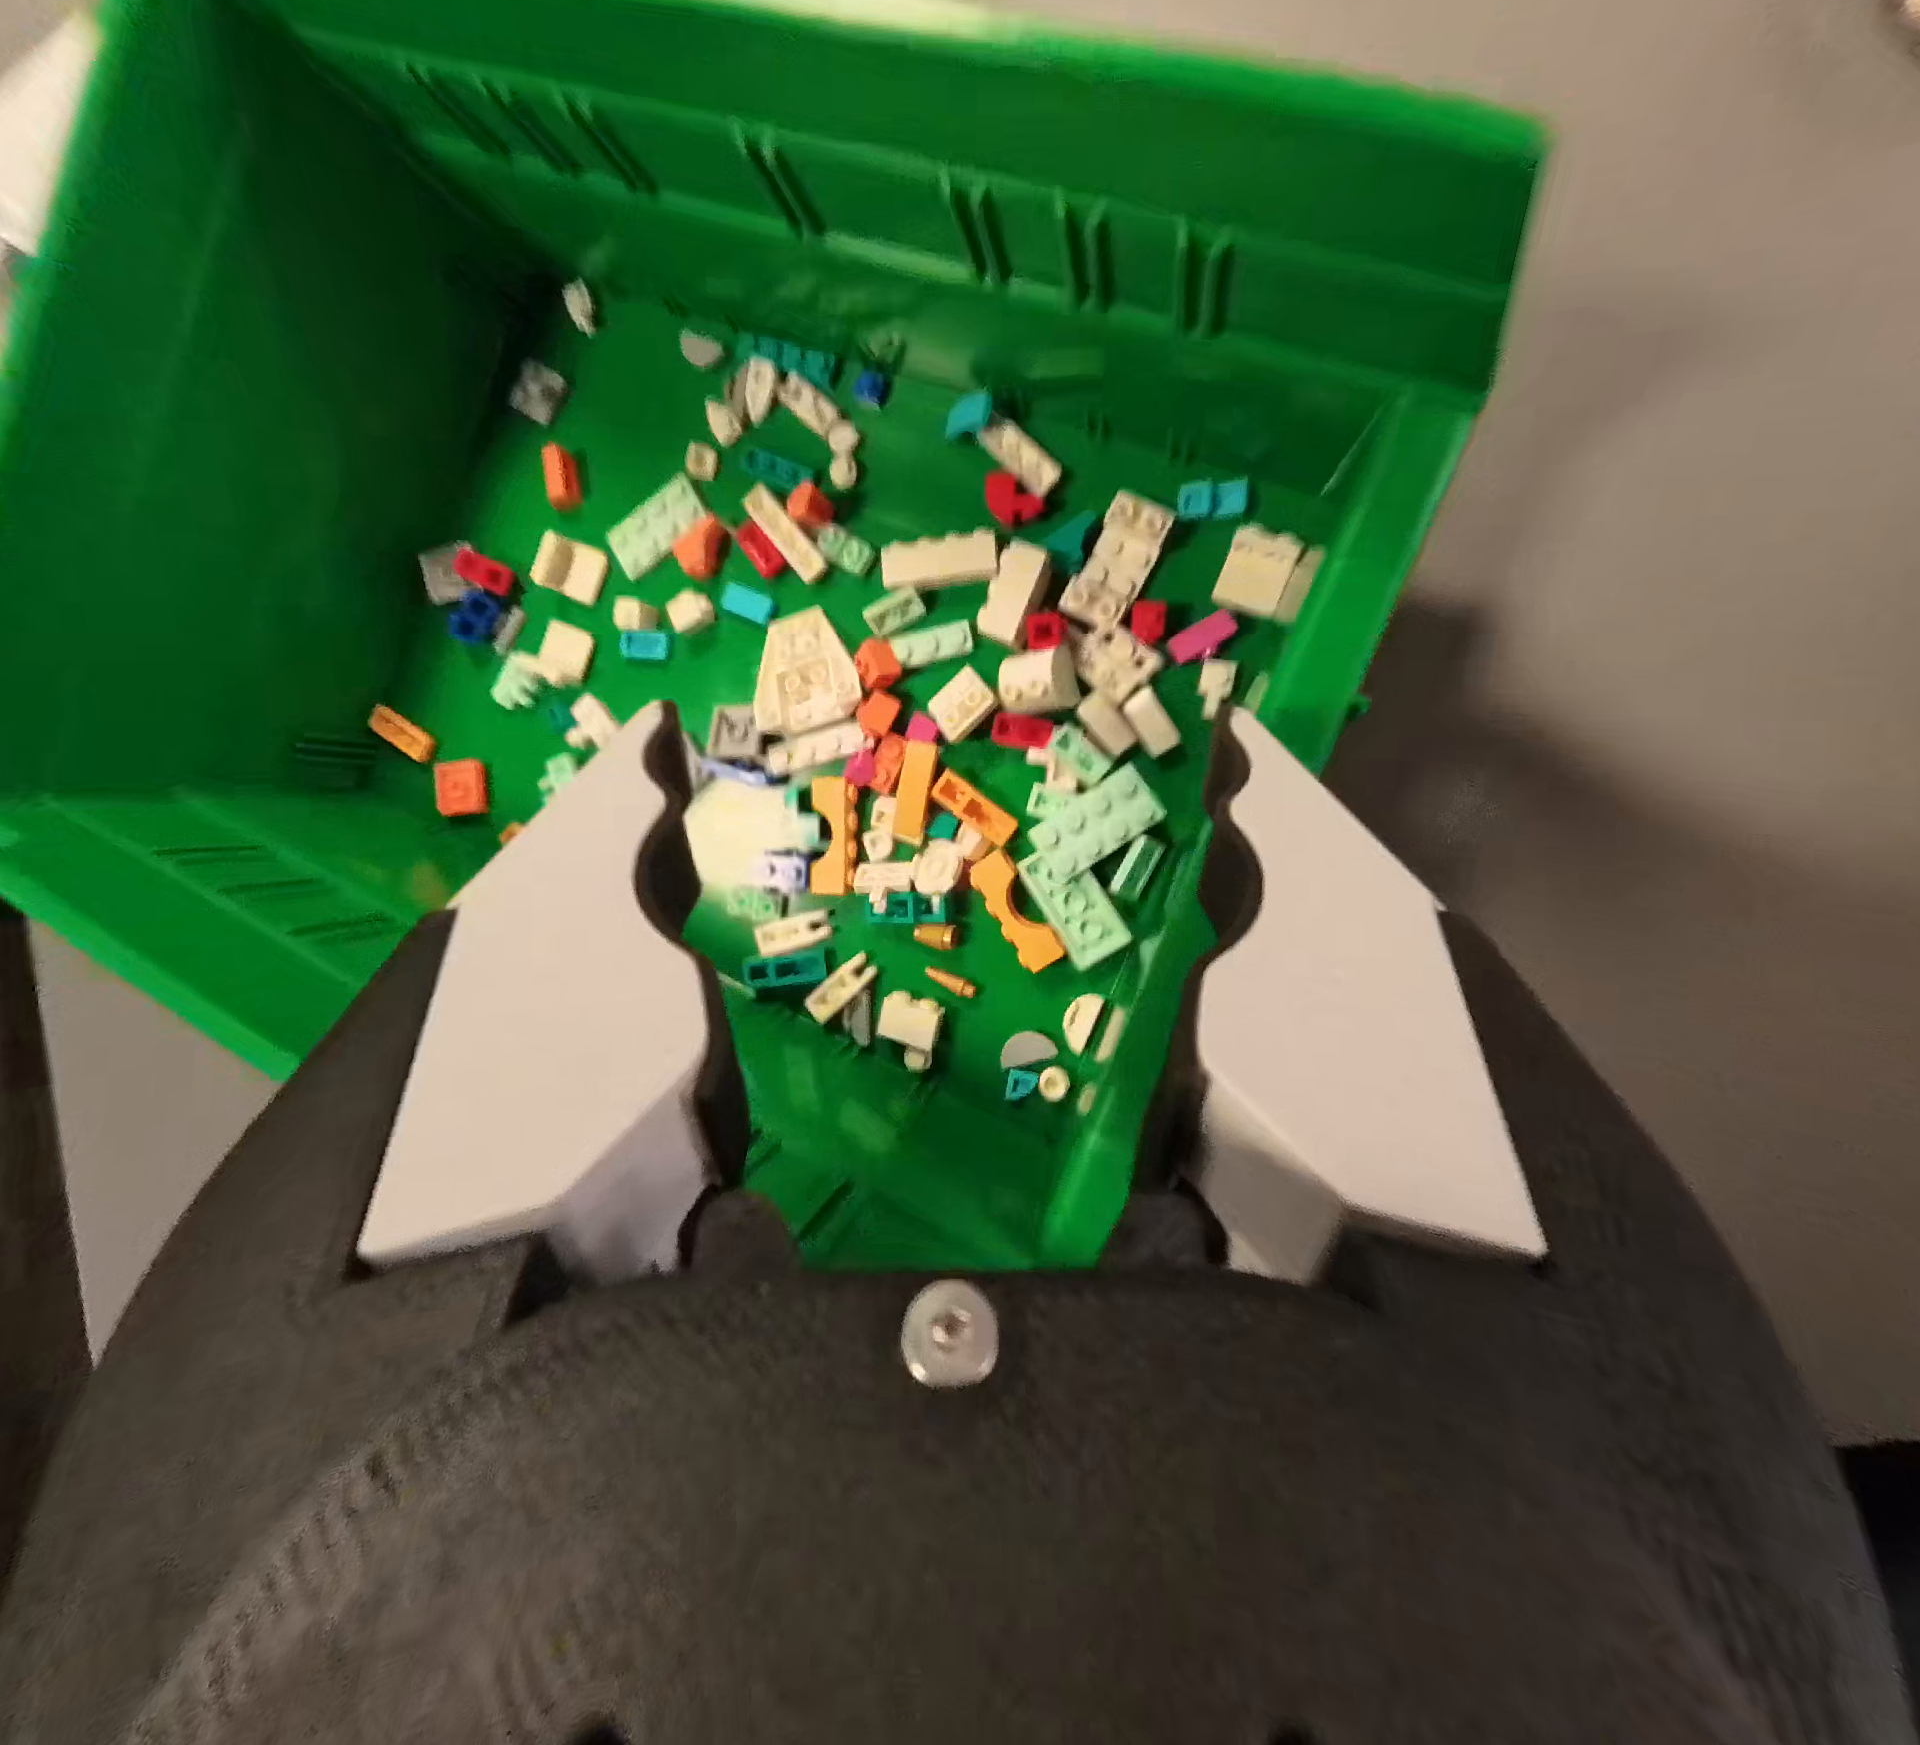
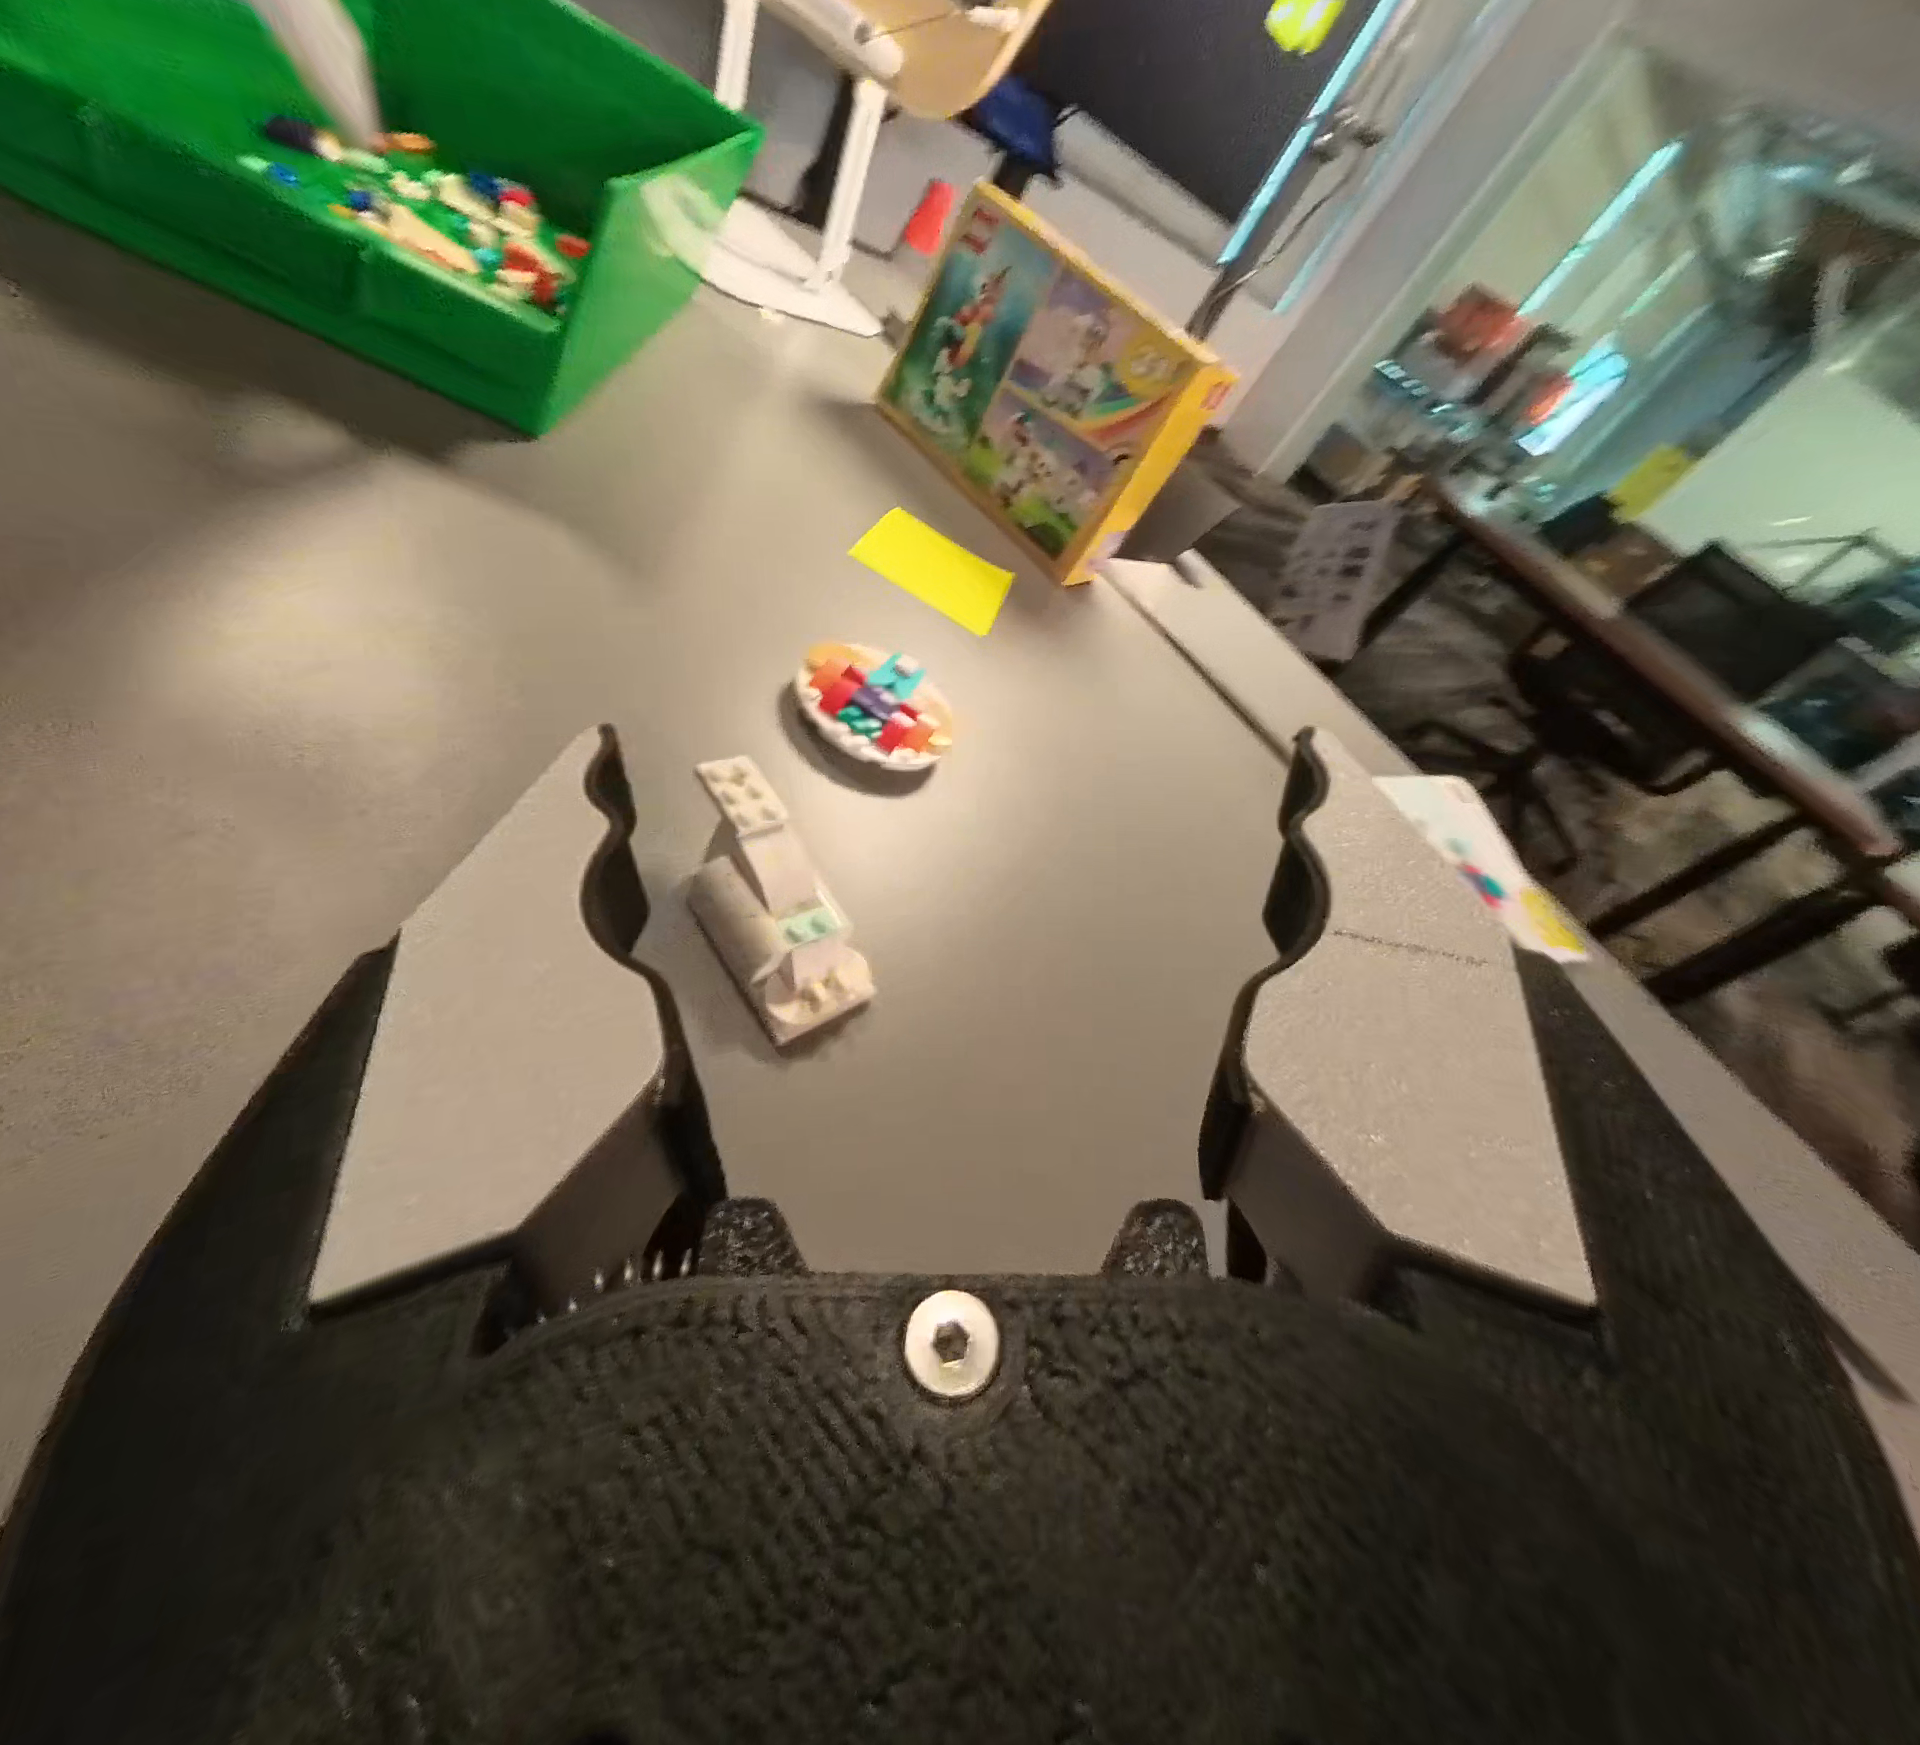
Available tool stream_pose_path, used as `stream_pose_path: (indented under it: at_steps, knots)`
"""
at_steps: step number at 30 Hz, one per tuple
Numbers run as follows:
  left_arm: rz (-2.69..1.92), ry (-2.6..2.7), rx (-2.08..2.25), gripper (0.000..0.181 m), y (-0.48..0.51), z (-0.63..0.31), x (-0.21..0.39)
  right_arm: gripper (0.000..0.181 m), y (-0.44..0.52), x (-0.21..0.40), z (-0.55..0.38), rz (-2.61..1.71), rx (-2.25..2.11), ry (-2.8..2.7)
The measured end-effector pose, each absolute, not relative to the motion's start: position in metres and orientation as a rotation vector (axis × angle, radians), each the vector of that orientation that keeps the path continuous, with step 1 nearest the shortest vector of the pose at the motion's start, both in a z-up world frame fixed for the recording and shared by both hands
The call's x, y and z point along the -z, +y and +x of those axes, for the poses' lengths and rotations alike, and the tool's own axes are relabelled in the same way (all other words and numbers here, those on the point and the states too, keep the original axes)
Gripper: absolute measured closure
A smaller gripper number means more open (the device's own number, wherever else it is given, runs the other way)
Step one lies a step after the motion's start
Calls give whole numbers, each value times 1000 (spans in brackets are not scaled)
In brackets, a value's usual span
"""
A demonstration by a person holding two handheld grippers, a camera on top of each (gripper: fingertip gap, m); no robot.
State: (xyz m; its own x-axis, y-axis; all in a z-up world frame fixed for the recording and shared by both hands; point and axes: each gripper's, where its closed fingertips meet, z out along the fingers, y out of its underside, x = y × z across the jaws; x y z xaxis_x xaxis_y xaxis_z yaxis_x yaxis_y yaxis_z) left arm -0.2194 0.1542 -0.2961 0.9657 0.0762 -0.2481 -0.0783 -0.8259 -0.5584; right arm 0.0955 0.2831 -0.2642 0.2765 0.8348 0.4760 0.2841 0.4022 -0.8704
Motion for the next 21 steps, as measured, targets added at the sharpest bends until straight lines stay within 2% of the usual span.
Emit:
stream_pose_path:
  at_steps: [3,6,7,9,11,13,16,18,20,21]
  knots:
    - [-2245,84,-326,98,177,-184,248,60,284,278,83,-1230,-596,-1382]
    - [-2030,314,-103,109,201,-104,221,80,277,301,74,-1346,-705,-1519]
    - [-1986,401,-18,110,207,-76,222,81,275,312,73,-1394,-726,-1582]
    - [-1960,562,115,115,217,-32,237,97,270,336,77,-1492,-768,-1738]
    - [-1930,709,285,115,222,9,254,99,266,351,80,-1541,-828,-1846]
    - [-1881,860,417,119,224,40,270,110,264,362,83,-1561,-851,-1927]
    - [-1897,994,377,118,243,46,301,130,269,367,85,-1562,-833,-1972]
    - [-1893,1007,436,118,255,53,311,134,272,367,82,-1560,-826,-1964]
    - [-1935,994,498,119,269,54,323,150,271,368,79,-1559,-852,-1966]
    - [-1966,979,518,119,275,52,328,150,271,367,77,-1547,-850,-1962]
